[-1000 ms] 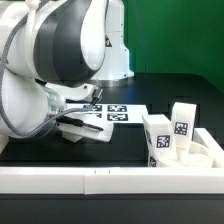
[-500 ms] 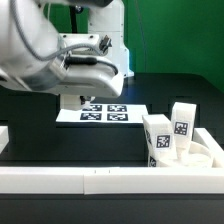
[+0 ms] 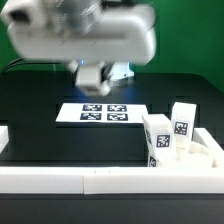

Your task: Assemble stool

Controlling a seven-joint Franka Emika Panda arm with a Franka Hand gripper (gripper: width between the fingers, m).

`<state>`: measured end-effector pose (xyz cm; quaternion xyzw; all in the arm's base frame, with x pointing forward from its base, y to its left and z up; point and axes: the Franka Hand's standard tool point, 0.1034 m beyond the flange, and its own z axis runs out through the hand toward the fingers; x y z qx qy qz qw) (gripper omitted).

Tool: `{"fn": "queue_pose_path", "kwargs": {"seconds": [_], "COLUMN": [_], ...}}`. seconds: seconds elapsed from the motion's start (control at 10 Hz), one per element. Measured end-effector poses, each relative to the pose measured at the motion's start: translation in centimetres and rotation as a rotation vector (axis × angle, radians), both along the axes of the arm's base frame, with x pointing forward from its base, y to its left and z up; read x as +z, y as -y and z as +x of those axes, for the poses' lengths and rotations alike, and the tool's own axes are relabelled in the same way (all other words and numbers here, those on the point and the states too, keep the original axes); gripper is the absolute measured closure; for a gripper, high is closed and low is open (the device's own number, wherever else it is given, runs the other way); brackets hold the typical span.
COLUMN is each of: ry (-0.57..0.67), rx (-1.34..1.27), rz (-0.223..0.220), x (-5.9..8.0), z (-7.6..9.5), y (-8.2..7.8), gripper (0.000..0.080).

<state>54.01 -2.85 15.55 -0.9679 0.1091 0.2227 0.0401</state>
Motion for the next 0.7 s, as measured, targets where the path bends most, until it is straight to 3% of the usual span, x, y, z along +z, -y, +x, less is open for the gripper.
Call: {"fn": "queue_pose_path", "kwargs": {"seconds": [0.1,0.2,0.5,0.6,0.7], "ry": [0.074,0.151,0.366,0.468,0.556], "rx": [0.076,0.089,0.087,0.153,0.230], "rz": [-0.028,-0.034,-0.066,-0.132,-0.172], "x": [1.6,1.7,1.7,2.0,2.4], "z": [1.5,2.1,3.0,4.0,4.8], "y": [-2.1,-3.0,-3.1,-4.0,-6.1], "gripper": [0.0479,0.0479,0.0479,0.0479,0.0479]}}
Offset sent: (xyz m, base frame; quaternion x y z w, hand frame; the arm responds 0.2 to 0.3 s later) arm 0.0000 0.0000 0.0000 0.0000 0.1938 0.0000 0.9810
